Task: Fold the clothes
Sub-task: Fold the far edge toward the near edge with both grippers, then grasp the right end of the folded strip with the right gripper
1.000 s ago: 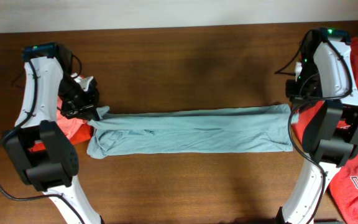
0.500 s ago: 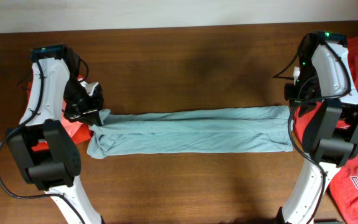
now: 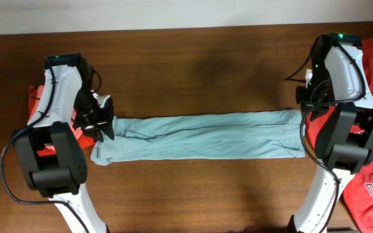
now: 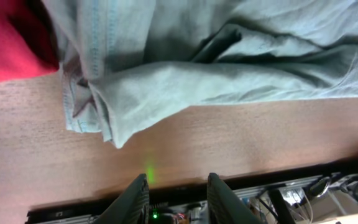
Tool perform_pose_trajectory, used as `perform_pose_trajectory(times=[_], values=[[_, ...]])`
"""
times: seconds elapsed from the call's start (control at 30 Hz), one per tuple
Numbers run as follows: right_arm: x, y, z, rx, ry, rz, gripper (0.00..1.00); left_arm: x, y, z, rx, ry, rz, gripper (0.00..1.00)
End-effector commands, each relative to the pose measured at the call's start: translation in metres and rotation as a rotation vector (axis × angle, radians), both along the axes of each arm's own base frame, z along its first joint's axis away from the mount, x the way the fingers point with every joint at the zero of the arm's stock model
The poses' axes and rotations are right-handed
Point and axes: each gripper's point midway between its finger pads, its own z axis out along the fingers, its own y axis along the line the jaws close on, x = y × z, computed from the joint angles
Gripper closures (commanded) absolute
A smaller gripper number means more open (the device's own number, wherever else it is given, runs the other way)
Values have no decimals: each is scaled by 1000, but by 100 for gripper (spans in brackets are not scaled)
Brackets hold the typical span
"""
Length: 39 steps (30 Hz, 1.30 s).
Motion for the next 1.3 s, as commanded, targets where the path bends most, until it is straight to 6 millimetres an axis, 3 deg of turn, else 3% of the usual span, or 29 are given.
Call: perform_pose_trajectory(times=[0.0, 0.33, 0.43, 0.53, 0.63, 0.73, 0.9, 1.13, 1.27], values=[[-1, -1, 9, -1, -29, -17, 76, 2, 1, 8, 8, -41, 2, 69], [2, 7, 8, 90, -53, -31, 75, 21, -1, 1, 15, -120, -7, 68], [5, 20, 10, 235, -90, -7, 69, 28, -7, -1, 16, -152, -27, 67], [1, 15, 11, 276, -90, -34, 59, 37, -19, -3, 15, -190, -60, 67], [-5, 13, 8, 308, -77, -57, 59, 39, -25, -4, 14, -201, -78, 67], [-13, 22, -6, 400, -68, -42, 58, 39, -32, -4, 12, -207, -97, 67], [-26, 23, -39, 392, -34, -41, 57, 43, -36, -5, 14, -224, -100, 67], [-26, 24, -82, 374, -86, -31, 57, 48, -36, -6, 14, -244, -101, 67], [-22, 22, -93, 363, -118, -29, 57, 49, -36, -6, 14, -250, -101, 67]])
